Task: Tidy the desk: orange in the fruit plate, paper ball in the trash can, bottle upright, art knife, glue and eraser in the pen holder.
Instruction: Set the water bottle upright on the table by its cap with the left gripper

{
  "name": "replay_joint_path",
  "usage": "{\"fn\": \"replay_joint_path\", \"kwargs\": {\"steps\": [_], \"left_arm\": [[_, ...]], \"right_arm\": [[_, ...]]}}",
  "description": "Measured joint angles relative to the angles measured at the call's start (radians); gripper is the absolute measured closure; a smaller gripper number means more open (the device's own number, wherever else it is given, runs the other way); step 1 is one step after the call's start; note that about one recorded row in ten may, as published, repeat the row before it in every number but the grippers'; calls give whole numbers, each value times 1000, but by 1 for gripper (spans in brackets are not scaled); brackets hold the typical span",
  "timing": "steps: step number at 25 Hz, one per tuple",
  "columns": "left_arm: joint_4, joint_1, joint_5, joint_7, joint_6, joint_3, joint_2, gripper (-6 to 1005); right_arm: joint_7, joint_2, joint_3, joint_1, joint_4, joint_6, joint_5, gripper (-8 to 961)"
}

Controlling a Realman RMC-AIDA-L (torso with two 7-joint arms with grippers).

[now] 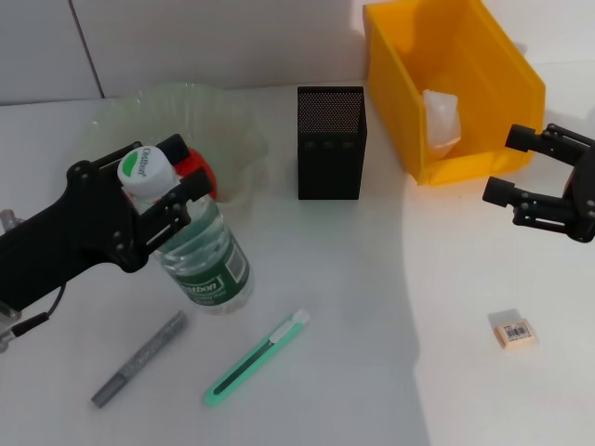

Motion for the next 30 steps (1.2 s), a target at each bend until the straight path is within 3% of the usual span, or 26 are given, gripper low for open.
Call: {"fn": "replay_joint_path", "kwargs": {"steps": [5,19,30], "left_arm": [[13,28,1,2,-82,-25,17,578],[17,52,1,64,-198,-67,32,578],[4,45,1,138,-301,-122,7,578]], "right_arm": [[-20,0,-7,-14,5,1,-12,121],[-73,2,-11,-24,55,4,-19,120],[-74,6,-12,13,81,38,-49,120]]}}
